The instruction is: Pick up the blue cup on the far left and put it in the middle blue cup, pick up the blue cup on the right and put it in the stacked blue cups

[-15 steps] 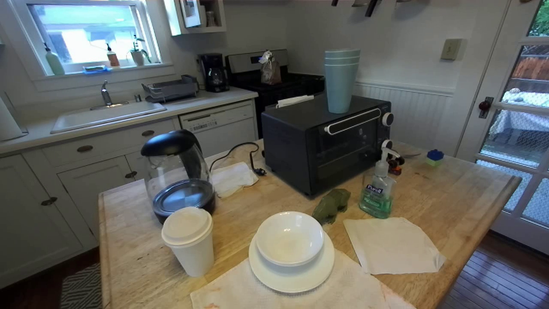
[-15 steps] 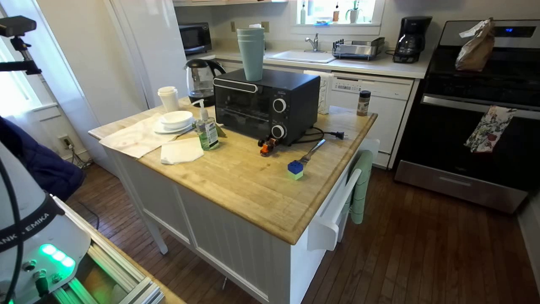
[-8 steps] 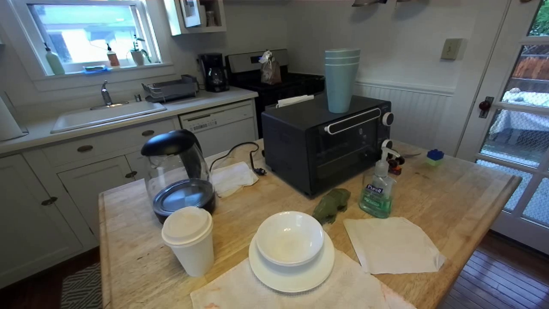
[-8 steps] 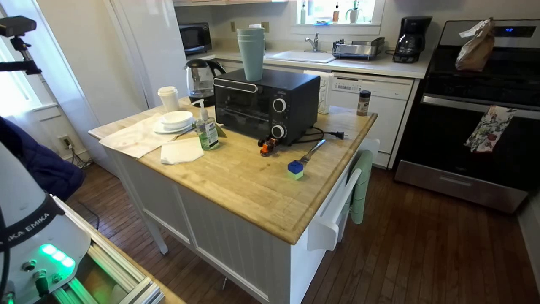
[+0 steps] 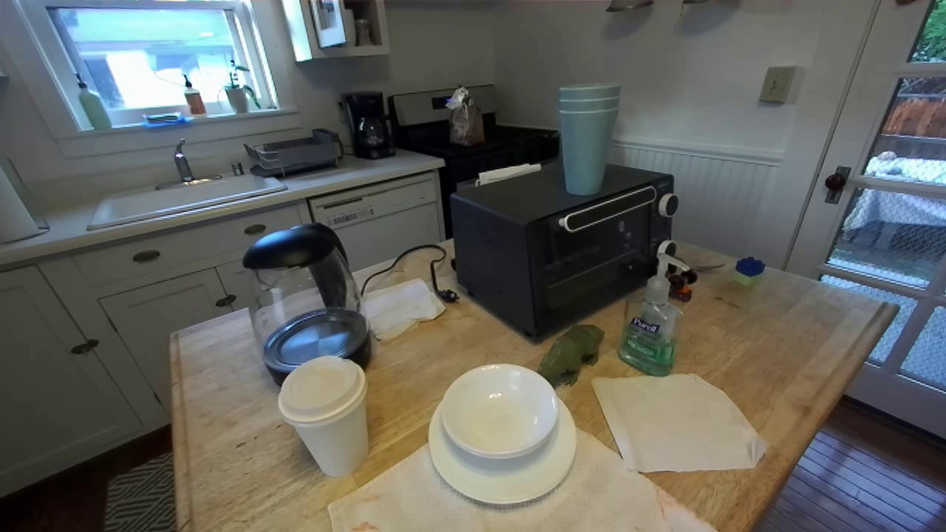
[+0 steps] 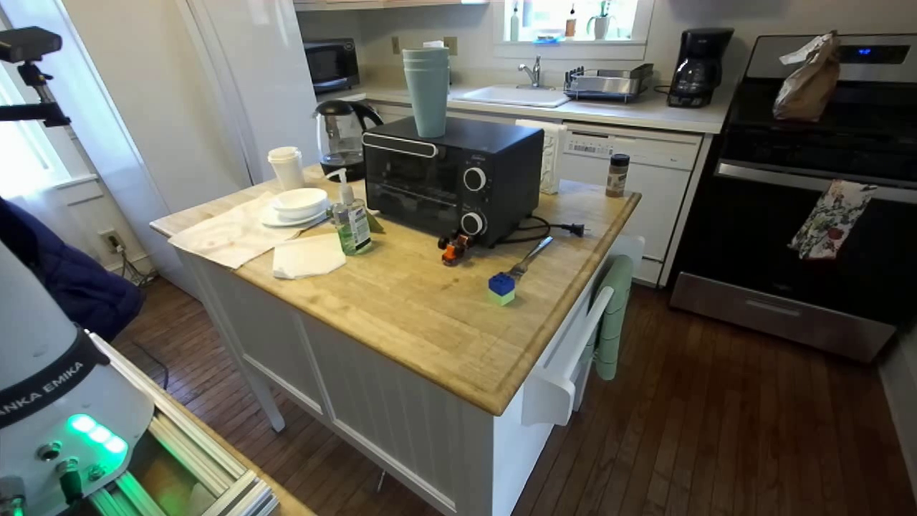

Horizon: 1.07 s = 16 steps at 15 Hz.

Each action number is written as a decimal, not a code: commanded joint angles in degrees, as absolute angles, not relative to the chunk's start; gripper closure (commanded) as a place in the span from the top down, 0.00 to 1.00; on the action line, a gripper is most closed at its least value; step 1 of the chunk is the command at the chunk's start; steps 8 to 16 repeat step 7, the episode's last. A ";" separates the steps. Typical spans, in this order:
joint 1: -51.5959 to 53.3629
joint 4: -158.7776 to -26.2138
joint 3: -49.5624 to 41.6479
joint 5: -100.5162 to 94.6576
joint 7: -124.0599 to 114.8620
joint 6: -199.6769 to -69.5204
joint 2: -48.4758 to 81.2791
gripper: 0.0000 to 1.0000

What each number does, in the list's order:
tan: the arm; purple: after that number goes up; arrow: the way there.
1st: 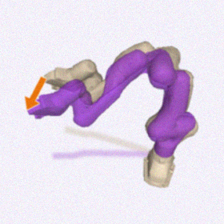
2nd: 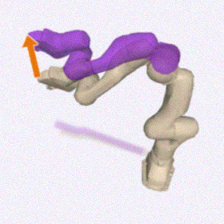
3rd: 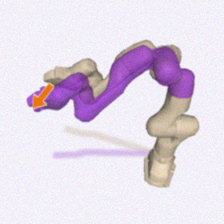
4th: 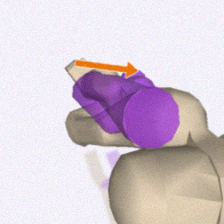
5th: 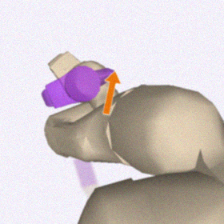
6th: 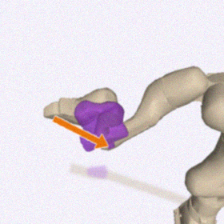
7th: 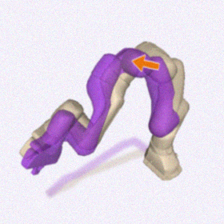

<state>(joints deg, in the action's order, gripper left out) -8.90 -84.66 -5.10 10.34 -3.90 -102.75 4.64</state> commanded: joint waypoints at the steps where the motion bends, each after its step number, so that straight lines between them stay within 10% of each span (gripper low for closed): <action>1: -8.36 -84.83 -5.72 10.41 -3.52 -102.52 4.30 1.00; 16: -8.35 -85.73 -5.77 10.40 -2.91 -102.59 3.50 1.00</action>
